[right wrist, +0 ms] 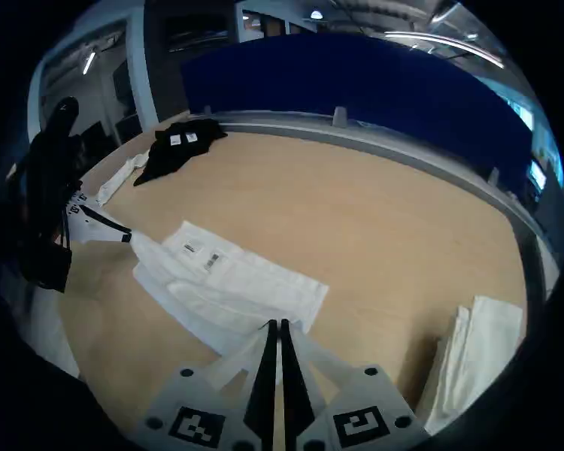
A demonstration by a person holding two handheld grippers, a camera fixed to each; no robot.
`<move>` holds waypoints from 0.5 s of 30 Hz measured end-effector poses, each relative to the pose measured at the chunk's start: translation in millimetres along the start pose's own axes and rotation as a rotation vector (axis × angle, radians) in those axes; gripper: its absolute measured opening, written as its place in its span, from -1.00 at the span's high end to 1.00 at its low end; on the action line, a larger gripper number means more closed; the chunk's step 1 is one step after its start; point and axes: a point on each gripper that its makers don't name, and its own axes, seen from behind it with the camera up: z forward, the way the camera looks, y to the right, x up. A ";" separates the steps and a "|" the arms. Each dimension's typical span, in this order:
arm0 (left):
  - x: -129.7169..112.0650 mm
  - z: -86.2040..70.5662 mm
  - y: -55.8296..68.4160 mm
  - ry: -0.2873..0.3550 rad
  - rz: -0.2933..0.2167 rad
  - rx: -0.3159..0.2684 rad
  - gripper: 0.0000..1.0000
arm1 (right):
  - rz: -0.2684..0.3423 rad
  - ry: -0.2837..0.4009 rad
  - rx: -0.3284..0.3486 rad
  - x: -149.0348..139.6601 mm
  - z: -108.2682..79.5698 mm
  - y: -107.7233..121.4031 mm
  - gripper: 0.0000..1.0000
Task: Fold towel
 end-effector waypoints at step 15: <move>0.6 34.1 -14.8 -0.007 -0.047 0.038 0.77 | 0.046 -0.021 -0.046 -6.8 35.7 19.1 0.92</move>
